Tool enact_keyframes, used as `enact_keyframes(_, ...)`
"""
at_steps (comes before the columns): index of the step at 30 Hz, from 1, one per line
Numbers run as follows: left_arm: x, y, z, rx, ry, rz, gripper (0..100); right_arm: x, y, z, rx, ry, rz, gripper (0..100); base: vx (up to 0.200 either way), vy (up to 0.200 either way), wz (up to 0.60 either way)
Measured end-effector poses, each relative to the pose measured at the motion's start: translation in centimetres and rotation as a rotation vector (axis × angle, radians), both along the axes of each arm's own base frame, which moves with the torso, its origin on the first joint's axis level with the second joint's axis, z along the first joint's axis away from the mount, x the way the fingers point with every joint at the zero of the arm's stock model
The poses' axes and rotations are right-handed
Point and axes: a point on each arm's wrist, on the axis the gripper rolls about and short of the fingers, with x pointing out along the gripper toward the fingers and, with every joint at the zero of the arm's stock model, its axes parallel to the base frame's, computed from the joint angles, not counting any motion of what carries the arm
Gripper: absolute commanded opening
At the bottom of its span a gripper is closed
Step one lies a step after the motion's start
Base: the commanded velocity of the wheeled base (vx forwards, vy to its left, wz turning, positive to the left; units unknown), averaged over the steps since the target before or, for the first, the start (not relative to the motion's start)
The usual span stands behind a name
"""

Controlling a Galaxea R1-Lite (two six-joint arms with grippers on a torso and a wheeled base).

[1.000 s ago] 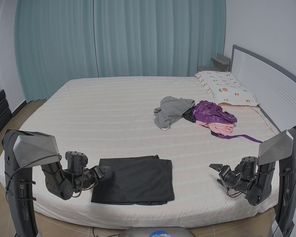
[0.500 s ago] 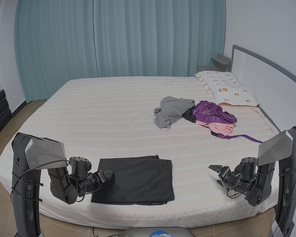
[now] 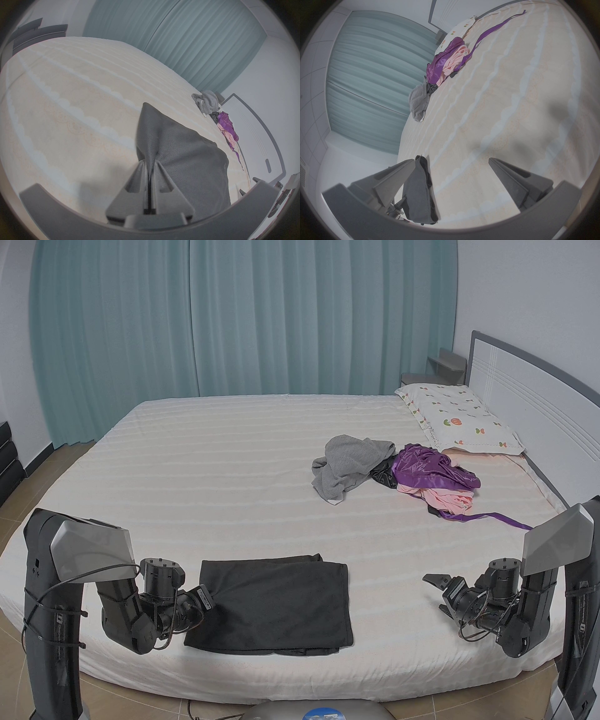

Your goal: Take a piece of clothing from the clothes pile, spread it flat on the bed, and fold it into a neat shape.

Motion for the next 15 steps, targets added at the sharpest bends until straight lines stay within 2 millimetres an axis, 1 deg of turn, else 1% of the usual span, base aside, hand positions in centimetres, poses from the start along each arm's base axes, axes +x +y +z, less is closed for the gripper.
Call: enact_keyframes(15, -0.62, 0.0, 0.07, -0.007, 0.018, 0.021, 0, -0.01, -0.01, 0.0, 0.0, 0.0, 0.001, 100, 0.0, 0.0, 0.0)
